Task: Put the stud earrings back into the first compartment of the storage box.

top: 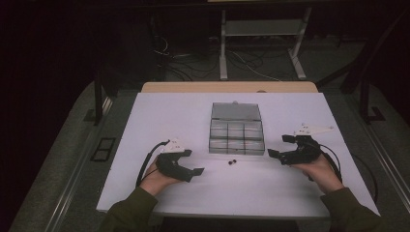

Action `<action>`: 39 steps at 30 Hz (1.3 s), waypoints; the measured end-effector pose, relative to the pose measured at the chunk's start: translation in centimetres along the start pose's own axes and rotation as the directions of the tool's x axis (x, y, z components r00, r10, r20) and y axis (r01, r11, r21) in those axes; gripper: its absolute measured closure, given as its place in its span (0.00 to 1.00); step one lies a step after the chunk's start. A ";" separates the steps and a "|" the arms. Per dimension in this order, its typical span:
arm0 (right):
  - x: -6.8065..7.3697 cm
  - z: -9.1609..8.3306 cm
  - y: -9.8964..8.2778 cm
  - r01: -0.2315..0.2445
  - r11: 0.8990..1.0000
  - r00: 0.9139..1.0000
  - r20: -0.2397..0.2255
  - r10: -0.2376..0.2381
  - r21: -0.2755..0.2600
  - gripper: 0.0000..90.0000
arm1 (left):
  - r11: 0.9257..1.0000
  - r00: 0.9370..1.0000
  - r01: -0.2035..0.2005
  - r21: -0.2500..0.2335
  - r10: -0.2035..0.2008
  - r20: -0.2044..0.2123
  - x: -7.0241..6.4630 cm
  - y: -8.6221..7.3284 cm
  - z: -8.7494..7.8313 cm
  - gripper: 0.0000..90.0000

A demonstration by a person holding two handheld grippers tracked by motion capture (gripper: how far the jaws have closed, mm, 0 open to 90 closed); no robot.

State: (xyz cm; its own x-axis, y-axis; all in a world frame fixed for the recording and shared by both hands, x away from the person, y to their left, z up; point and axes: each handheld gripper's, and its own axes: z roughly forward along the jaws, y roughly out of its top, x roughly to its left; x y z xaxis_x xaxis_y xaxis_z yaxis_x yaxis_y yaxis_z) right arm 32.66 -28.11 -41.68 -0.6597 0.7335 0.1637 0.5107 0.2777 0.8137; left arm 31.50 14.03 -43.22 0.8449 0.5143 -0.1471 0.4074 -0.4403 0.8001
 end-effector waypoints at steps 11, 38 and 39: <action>2.0 -1.2 -2.7 0.024 0.999 1.000 0.005 -0.024 0.025 0.12 | 0.999 0.999 -0.037 -0.006 0.037 0.027 -0.8 1.1 1.0 0.35; 2.4 -2.3 -4.3 0.009 1.000 1.000 0.019 -0.009 0.025 0.12 | 0.991 0.990 -0.098 0.091 0.087 0.113 -2.4 4.9 8.5 0.74; 2.5 -2.3 -4.4 0.009 1.000 1.000 0.020 -0.009 0.025 0.12 | 0.990 0.989 -0.100 0.095 0.089 0.117 -2.4 4.9 8.7 0.75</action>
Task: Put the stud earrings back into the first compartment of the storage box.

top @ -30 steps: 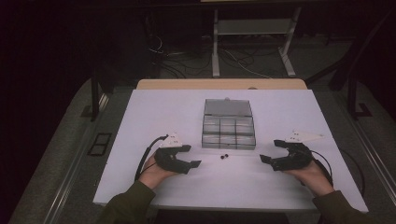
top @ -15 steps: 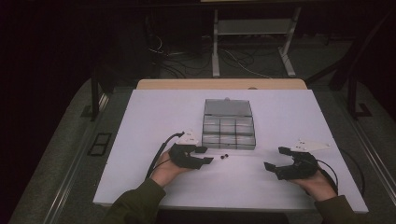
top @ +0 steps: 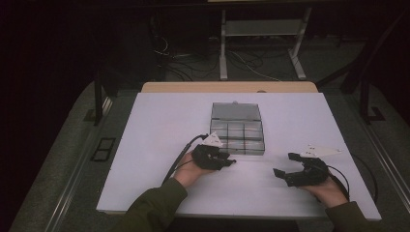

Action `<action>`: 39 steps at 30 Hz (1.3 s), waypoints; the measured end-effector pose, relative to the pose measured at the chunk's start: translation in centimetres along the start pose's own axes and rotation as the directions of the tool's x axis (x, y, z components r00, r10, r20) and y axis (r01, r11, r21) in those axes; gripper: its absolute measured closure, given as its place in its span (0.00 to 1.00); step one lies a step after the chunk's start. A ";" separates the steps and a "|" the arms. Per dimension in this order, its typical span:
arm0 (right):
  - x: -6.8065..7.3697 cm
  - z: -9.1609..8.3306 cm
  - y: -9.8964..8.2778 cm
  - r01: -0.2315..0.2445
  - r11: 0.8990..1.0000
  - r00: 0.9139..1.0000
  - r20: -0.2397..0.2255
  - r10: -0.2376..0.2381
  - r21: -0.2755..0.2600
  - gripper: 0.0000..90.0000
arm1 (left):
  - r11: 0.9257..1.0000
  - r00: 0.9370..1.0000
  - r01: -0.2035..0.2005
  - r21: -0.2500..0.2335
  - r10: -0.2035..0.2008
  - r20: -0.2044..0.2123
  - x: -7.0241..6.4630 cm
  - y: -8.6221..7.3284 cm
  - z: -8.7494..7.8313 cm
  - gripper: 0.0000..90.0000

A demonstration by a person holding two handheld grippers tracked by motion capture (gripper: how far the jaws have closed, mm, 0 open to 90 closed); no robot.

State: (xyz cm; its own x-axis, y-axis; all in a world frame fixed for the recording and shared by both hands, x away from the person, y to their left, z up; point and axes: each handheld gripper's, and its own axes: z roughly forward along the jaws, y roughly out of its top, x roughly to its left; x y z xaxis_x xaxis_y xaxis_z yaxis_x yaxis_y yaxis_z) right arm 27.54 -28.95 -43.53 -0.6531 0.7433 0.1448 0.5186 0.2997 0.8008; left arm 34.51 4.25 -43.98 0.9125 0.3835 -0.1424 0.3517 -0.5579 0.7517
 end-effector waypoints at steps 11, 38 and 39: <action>0.0 -0.1 0.0 0.004 1.000 1.000 0.006 -0.004 0.000 0.12 | 1.000 1.000 -0.004 0.016 0.004 -0.003 0.4 0.0 1.3 0.81; 0.0 0.1 -0.1 0.015 1.000 1.000 0.007 -0.015 0.005 0.12 | 0.999 1.000 0.015 0.039 -0.016 0.022 0.5 -0.6 1.2 0.88; 0.0 0.1 -0.1 0.016 1.000 1.000 0.007 -0.016 0.007 0.12 | 0.999 0.999 0.029 0.041 -0.030 0.024 0.4 -0.7 1.1 0.88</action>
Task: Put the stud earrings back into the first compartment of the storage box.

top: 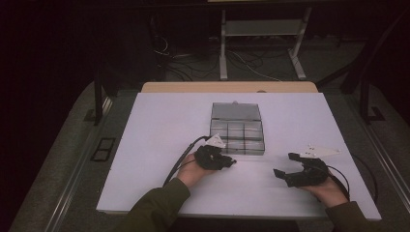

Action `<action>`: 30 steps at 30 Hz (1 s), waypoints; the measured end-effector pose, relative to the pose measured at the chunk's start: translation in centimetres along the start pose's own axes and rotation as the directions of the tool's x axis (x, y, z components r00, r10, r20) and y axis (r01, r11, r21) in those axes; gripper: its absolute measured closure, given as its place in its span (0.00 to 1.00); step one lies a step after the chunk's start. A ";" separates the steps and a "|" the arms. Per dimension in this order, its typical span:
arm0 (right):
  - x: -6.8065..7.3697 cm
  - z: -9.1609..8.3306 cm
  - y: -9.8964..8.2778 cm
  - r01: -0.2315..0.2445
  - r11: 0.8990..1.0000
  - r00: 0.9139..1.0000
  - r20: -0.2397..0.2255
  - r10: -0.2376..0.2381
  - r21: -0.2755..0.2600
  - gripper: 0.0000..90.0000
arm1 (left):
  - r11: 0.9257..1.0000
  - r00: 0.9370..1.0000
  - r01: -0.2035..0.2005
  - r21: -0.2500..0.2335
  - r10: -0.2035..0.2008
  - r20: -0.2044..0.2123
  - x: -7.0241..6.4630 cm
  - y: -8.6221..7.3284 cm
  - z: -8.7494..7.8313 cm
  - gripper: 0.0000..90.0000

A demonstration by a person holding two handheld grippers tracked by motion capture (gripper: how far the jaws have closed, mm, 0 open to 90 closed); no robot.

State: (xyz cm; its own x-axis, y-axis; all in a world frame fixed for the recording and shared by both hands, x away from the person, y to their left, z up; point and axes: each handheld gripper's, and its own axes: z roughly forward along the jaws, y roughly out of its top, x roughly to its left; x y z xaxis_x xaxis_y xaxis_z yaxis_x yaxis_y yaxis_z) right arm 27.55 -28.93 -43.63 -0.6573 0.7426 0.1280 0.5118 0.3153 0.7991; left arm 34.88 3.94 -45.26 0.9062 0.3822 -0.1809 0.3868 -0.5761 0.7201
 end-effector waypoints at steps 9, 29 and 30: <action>0.1 0.1 0.0 0.012 1.000 1.000 -0.003 -0.012 0.005 0.12 | 1.000 1.000 -0.019 -0.006 0.019 0.007 -0.2 -0.2 -1.3 0.88; 0.3 0.4 -0.1 0.033 0.999 0.999 -0.036 -0.032 0.012 0.12 | 0.996 1.000 -0.008 -0.094 0.008 0.008 0.3 0.8 -4.7 0.88; 0.4 0.4 -0.1 0.034 0.999 0.999 -0.039 -0.033 0.008 0.12 | 0.995 1.000 -0.012 -0.096 0.012 0.004 0.3 1.0 -4.8 0.88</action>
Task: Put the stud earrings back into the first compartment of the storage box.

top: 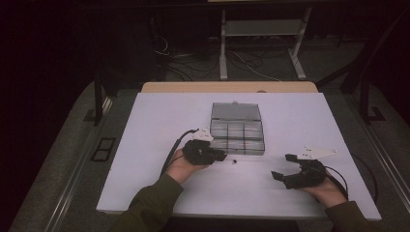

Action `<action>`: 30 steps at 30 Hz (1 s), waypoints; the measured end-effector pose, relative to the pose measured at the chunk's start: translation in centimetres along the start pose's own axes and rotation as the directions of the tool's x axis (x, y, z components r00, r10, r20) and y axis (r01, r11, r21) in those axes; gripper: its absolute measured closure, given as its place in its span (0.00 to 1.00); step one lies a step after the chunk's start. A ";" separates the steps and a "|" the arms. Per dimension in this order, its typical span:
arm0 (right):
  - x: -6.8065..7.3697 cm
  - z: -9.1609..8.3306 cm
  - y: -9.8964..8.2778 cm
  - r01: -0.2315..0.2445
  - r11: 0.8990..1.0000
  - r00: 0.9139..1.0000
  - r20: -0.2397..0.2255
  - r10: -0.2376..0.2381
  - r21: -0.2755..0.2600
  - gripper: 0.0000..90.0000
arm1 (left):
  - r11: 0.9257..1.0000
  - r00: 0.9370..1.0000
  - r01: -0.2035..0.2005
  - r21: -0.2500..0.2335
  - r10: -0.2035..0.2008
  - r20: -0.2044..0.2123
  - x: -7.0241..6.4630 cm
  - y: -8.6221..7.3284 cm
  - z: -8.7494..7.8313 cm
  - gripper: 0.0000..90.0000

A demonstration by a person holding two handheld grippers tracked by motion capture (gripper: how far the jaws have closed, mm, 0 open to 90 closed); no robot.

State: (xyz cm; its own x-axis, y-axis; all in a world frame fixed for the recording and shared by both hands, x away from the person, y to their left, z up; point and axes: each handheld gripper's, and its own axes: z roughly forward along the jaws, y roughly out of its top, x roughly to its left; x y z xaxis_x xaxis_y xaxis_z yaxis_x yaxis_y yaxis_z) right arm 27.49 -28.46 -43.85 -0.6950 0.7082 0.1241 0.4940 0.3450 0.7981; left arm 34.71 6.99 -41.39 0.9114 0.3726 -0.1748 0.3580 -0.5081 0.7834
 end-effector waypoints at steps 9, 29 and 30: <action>0.0 0.2 0.1 -0.017 1.000 1.000 -0.011 0.017 0.002 0.01 | 1.000 1.000 -0.003 -0.022 0.003 -0.010 1.1 1.2 -0.9 0.88; 0.1 0.5 -0.2 0.001 1.000 1.000 -0.004 -0.001 0.008 0.01 | 0.999 1.000 -0.024 -0.039 0.024 -0.010 4.9 4.4 -0.2 0.88; 0.1 0.5 -0.2 0.001 1.000 1.000 -0.004 -0.001 0.006 0.01 | 0.999 1.000 -0.020 -0.045 0.019 -0.011 5.2 4.5 0.0 0.88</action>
State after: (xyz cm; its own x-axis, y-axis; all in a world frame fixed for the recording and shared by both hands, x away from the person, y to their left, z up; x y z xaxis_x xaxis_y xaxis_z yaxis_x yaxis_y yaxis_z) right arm 27.61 -28.14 -44.26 -0.6974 0.7055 0.1259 0.4966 0.3492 0.7946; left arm 41.05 6.61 -38.75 0.9157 0.3715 -0.1531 0.3306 -0.4801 0.8125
